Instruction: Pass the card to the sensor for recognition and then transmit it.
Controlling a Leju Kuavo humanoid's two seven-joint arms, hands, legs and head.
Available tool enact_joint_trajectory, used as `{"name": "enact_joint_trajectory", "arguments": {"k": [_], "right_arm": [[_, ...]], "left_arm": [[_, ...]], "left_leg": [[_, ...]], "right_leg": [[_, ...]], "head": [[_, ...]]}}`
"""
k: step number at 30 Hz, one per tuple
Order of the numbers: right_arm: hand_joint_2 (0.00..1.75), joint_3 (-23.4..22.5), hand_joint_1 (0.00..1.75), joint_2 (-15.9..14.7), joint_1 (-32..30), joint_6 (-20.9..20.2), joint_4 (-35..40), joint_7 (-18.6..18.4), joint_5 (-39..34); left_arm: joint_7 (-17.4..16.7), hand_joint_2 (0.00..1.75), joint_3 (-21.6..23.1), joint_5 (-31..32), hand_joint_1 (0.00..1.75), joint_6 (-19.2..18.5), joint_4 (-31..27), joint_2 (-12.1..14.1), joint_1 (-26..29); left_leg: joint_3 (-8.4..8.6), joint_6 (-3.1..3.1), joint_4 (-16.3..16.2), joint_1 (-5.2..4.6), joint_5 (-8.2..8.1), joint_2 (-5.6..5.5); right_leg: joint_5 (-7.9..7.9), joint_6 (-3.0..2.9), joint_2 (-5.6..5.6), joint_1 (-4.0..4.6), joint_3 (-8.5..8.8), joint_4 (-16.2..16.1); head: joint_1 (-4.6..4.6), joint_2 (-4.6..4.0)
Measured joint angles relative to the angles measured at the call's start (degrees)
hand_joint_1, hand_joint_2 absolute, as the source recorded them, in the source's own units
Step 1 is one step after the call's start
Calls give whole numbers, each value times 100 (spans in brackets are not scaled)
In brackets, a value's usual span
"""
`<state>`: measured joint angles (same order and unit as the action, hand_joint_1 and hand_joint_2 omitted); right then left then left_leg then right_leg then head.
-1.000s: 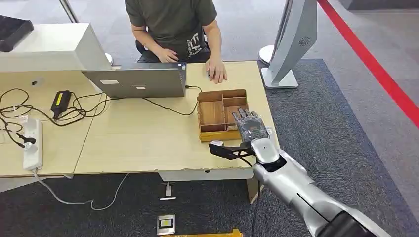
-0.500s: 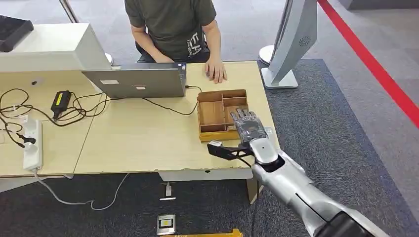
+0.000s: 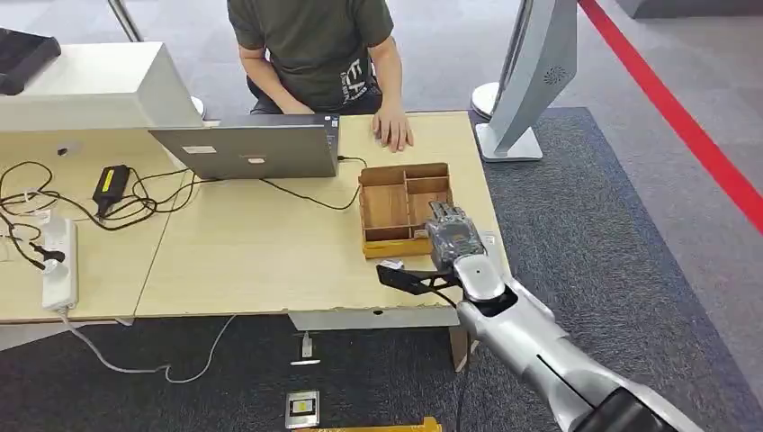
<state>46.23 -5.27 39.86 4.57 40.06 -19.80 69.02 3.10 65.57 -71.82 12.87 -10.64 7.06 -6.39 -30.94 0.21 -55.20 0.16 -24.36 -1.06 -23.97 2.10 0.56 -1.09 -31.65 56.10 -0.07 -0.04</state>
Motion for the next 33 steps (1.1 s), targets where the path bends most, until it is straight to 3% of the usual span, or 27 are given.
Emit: {"name": "enact_joint_trajectory", "arguments": {"k": [21,25,29,33], "right_arm": [[175,-131,175,74,-1,387,-348,140,72],[175,-151,175,70,4,691,-350,118,140],[175,-184,175,15,22,918,-70,35,466],[175,-267,175,-70,119,678,475,33,788]], "left_arm": [[-74,0,18,-33,0,48,2,4,0],[-72,0,26,6,0,44,2,4,1],[-63,0,44,48,0,42,4,4,1],[37,0,79,70,0,42,4,13,1]], "left_leg": [[3,-1,0,0,1,2],[2,-1,0,0,1,2],[2,-1,0,0,1,2],[2,-1,0,0,1,2]], "right_leg": [[1,-1,0,0,2,0],[2,-2,0,0,2,0],[3,-1,0,0,2,1],[3,-1,0,0,1,1]], "head": [[-2,0],[0,0],[0,0],[-2,0]]}}
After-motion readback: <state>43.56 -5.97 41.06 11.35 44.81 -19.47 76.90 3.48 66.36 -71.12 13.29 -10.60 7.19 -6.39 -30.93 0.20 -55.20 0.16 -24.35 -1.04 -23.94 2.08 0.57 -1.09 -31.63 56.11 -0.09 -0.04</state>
